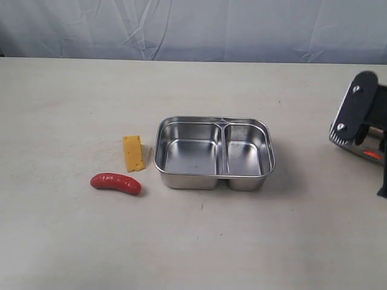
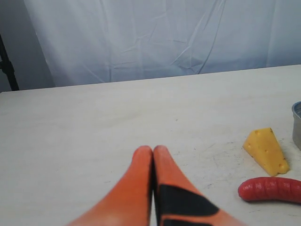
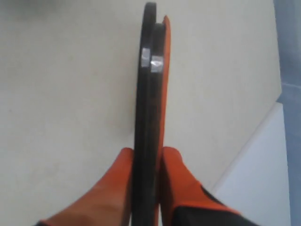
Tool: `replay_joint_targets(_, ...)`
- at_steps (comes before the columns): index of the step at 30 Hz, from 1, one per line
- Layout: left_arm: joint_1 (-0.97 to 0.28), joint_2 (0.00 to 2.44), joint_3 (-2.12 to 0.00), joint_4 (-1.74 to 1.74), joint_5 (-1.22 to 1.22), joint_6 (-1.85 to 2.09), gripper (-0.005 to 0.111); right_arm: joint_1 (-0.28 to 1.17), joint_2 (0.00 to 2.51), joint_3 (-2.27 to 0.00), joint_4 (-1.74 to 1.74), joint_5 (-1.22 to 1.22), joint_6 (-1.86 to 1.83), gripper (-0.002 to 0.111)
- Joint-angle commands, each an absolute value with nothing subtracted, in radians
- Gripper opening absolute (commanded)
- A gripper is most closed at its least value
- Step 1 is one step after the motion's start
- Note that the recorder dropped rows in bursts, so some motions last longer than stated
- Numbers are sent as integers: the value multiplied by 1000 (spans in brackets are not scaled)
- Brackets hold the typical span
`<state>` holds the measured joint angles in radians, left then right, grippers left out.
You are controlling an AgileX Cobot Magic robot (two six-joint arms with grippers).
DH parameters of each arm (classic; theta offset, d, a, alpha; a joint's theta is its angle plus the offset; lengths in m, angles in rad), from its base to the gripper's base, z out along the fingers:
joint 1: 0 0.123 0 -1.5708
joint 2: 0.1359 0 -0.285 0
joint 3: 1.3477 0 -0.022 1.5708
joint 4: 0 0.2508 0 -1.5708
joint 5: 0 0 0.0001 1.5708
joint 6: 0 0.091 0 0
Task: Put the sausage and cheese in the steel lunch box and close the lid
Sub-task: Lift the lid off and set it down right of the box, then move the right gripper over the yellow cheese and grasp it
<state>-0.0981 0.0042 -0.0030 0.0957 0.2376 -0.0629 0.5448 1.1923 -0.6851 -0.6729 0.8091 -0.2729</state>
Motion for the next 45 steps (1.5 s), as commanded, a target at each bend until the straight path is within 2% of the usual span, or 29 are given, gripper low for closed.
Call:
replay_joint_targets(1, -103, 0, 0, 99, 238, -67, 0, 613, 1188, -600, -667, 745, -199, -1)
replay_joint_targets(13, -103, 0, 0, 99, 238, -67, 0, 620, 1192, -583, -306, 763, -263, -1)
replay_joint_targets(26, -103, 0, 0, 99, 238, -67, 0, 620, 1194, -504, -179, 759, -262, 0)
replay_joint_targets(29, -103, 0, 0, 99, 238, -67, 0, 620, 1198, -504, -136, 755, -262, 18)
replay_joint_targets(34, -103, 0, 0, 99, 238, -67, 0, 620, 1200, -504, -37, 728, -238, 73)
replay_joint_targets(36, -103, 0, 0, 99, 238, -67, 0, 620, 1200, -519, 23, 738, -235, 80)
replay_joint_targets(39, -103, 0, 0, 99, 238, -67, 0, 620, 1200, -588, 98, 813, -235, 74)
replay_joint_targets(43, -103, 0, 0, 99, 238, -67, 0, 620, 1200, -739, 217, 895, -235, 56)
replay_joint_targets(45, -103, 0, 0, 99, 238, -67, 0, 620, 1205, -815, 256, 869, -235, 54)
